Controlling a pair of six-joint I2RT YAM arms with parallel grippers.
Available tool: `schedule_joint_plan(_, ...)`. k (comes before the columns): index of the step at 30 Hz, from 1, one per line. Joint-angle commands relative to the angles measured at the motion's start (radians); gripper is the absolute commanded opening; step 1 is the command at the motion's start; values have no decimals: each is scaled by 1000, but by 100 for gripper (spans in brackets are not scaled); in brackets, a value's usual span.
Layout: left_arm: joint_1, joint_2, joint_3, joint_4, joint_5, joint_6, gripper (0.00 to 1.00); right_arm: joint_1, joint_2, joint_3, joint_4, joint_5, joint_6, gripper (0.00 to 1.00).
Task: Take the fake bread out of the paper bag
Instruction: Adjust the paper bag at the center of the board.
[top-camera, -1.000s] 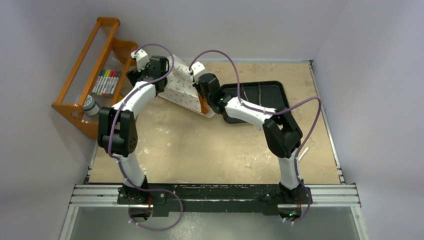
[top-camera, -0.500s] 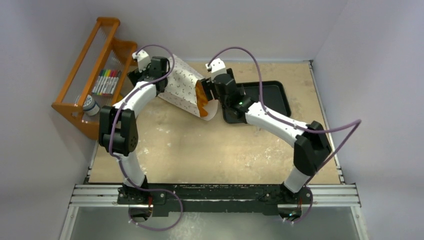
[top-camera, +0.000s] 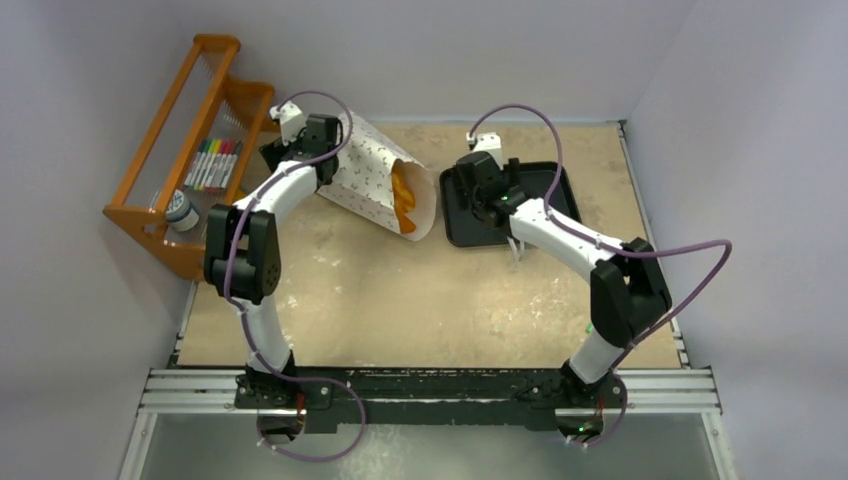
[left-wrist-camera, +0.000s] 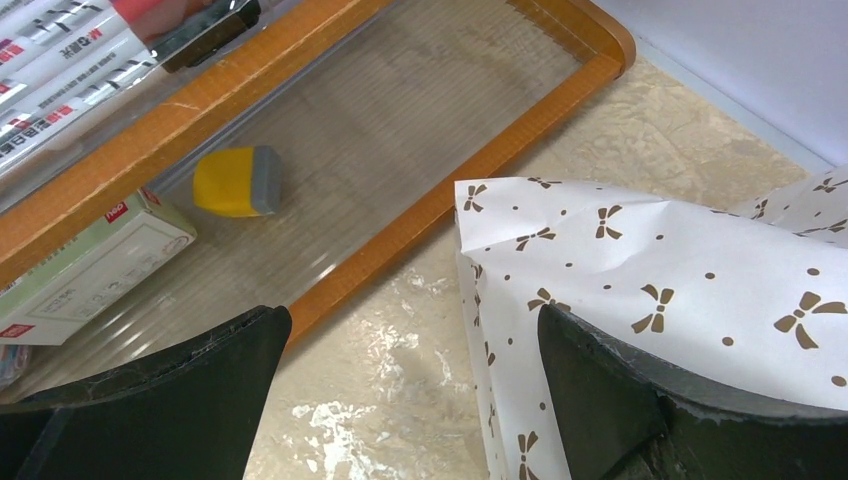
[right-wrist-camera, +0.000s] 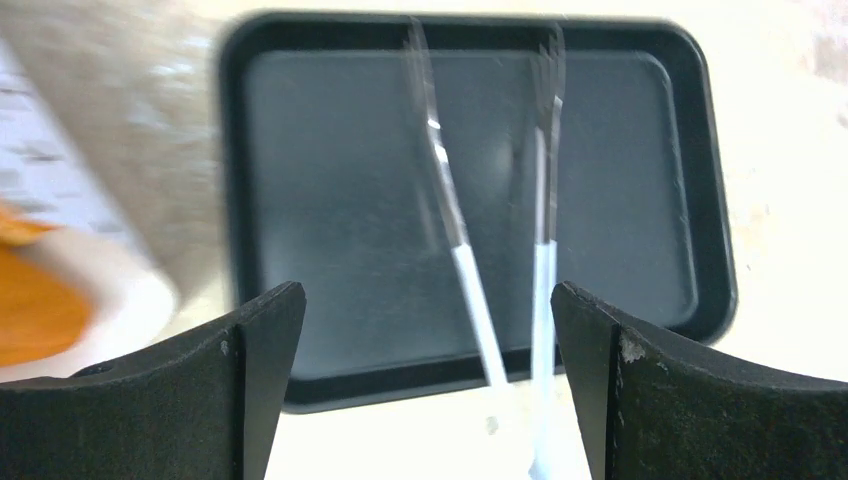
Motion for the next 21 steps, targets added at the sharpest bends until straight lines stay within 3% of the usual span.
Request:
schedule_joint_plan(1, 2, 26, 91, 14, -27, -2, 100, -68, 18, -22, -51, 6, 62, 96)
schedule_joint_plan(8, 21, 97, 248, -47, -5, -44, 100, -182, 50, -31, -78, -37, 78, 98)
schedule_joint_plan(21, 21, 203, 463, -56, 47, -96, 100, -260, 97, -63, -85, -146, 82, 100)
